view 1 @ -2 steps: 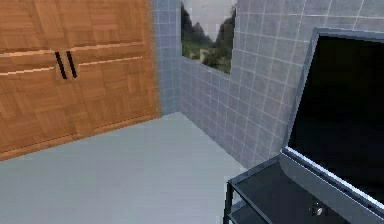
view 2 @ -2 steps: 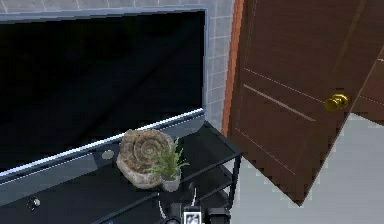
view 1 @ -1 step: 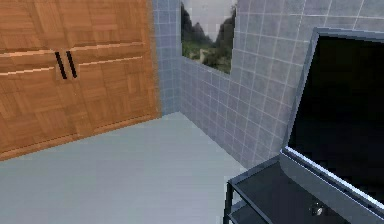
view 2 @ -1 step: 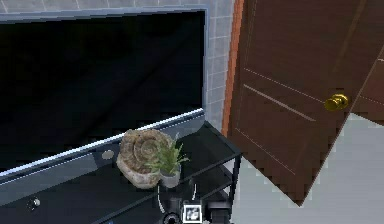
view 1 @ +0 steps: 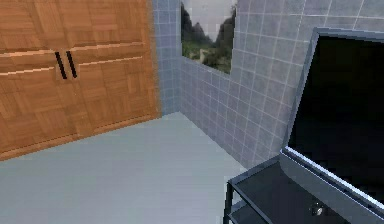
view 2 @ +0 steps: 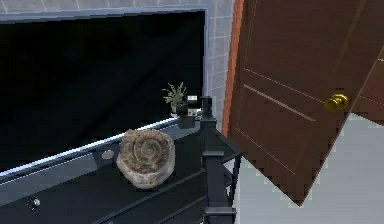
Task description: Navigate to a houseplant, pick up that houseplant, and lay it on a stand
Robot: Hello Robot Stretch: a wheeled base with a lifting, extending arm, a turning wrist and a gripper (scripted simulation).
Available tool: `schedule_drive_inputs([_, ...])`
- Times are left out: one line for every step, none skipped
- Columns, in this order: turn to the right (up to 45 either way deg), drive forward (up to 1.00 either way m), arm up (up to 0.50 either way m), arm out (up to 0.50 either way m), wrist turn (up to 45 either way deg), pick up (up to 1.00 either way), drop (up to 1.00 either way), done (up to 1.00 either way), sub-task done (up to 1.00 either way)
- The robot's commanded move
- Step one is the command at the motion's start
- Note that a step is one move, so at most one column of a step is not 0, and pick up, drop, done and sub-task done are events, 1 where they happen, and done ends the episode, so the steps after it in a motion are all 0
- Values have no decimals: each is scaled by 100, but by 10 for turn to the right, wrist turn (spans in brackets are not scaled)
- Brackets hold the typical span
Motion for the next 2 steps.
schedule_drive_inputs([0,0,0,0,-450,0,0,0,0])
schedule_drive_inputs([0,0,0,0,-420,0,0,0,0])
